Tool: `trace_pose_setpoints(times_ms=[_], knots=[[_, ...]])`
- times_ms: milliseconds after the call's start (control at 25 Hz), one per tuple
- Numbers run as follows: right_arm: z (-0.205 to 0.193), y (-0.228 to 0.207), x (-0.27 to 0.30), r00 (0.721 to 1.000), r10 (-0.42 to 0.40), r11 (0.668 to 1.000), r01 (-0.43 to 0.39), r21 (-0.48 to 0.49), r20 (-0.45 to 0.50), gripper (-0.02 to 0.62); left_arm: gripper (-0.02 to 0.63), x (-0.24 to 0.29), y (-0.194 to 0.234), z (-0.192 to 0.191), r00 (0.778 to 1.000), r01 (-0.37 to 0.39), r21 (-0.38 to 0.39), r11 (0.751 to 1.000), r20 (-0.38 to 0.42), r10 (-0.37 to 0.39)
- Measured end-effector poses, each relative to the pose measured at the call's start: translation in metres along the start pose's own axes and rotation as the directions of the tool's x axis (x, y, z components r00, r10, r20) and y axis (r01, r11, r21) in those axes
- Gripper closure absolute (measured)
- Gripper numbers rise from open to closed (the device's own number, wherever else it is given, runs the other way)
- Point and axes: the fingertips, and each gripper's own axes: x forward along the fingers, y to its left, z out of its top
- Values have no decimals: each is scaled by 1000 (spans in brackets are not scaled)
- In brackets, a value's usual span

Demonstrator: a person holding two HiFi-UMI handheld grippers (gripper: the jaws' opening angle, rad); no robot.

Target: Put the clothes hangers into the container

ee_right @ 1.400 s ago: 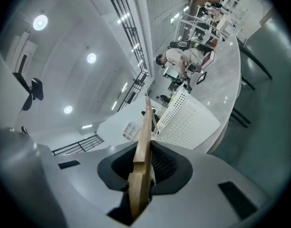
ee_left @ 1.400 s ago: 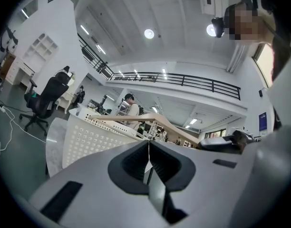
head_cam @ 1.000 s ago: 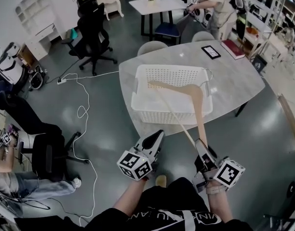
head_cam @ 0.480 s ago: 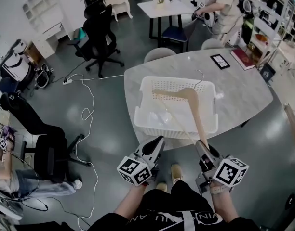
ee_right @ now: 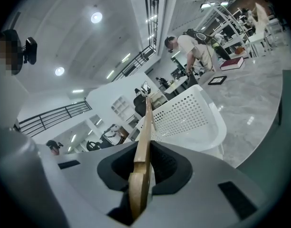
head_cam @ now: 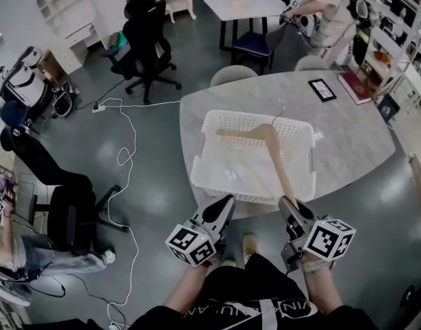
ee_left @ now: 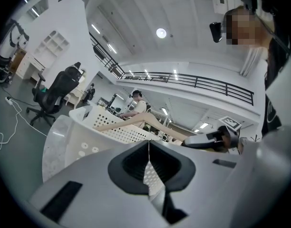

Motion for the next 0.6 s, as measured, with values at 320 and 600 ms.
trace_pose_setpoints(times_ms=[320,600], knots=[[6,-7,10,998,-14,1000,14,-1,-62,531,595,4,5,4,1000,-6,-4,1000,6,6],[11,-19,13,995,-23,1000,22,-9,-98,531,595,6,6,0,1000,-12,-15,1000,6,12]])
